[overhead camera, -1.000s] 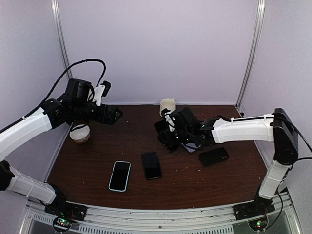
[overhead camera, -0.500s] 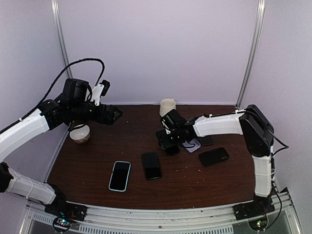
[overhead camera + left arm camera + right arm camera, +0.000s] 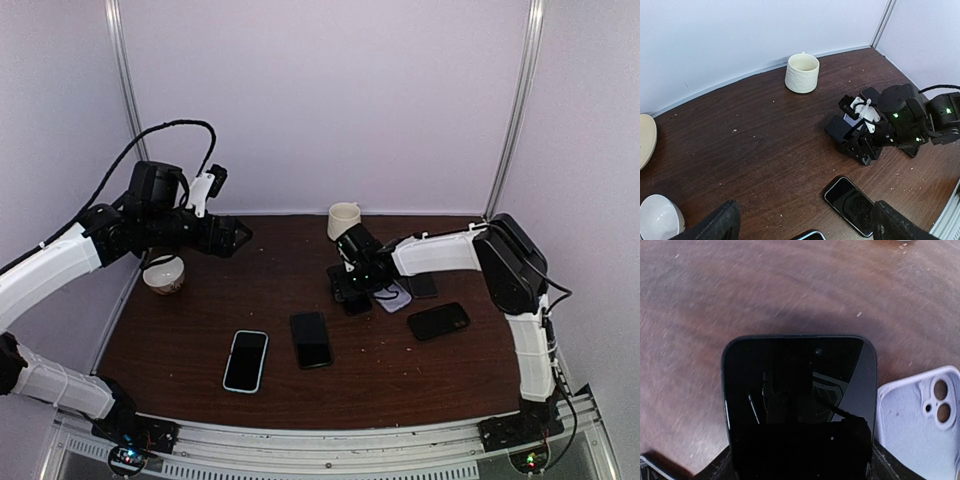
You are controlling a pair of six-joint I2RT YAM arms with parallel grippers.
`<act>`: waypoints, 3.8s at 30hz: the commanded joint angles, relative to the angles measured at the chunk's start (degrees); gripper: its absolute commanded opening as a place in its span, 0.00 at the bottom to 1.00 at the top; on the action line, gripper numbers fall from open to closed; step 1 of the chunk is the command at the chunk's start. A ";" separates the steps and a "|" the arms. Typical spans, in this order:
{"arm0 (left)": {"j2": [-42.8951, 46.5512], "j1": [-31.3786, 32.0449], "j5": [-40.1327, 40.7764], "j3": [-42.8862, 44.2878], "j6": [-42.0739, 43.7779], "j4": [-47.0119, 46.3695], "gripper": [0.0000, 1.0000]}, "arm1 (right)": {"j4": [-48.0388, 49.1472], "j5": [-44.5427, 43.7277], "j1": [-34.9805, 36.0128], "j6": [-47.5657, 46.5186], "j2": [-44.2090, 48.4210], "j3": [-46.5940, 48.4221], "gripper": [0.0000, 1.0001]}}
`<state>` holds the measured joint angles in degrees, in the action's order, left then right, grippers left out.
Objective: Take the phone out of the phone case
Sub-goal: Place the phone at the center of the board, then pick up the phone with the phone case at the center of the board.
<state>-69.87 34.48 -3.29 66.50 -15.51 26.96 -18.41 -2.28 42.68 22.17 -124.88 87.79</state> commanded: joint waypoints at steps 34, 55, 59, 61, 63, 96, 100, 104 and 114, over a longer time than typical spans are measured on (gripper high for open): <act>2.19 -0.58 5.31 -0.07 4.77 -0.53 0.97 | -5.13 -3.63 0.04 -1.90 0.69 11.15 0.98; 0.24 -5.39 6.32 -0.76 3.81 0.34 0.98 | -32.19 1.38 16.54 25.93 7.12 9.95 1.00; 0.13 -5.39 6.53 -0.76 4.19 0.33 0.98 | -35.19 2.09 18.91 26.34 3.06 13.40 0.99; 0.16 -5.39 6.65 -0.76 4.40 0.31 0.98 | -36.94 2.13 19.34 26.51 0.84 15.11 0.99; 0.22 -5.39 6.72 -0.76 4.50 0.30 0.98 | -37.21 3.21 19.61 26.58 -0.82 16.02 1.00; 0.88 -5.48 5.83 -0.85 4.87 0.20 0.97 | -46.61 -3.80 22.28 28.33 -14.16 27.47 0.98; 0.54 -5.48 5.46 -0.80 4.88 0.25 0.97 | -47.71 -7.45 22.81 28.97 -14.57 26.52 0.89; 0.47 -5.48 5.25 -0.84 4.85 0.22 0.98 | -48.34 -8.55 22.91 28.63 -14.26 25.18 0.81; 0.47 -5.48 7.09 -1.53 4.80 -0.33 0.98 | -30.02 -10.89 22.83 18.44 -0.44 11.24 0.75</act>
<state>-69.34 29.43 3.55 65.78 -11.09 28.21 -52.88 -7.90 65.91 46.65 -130.65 104.92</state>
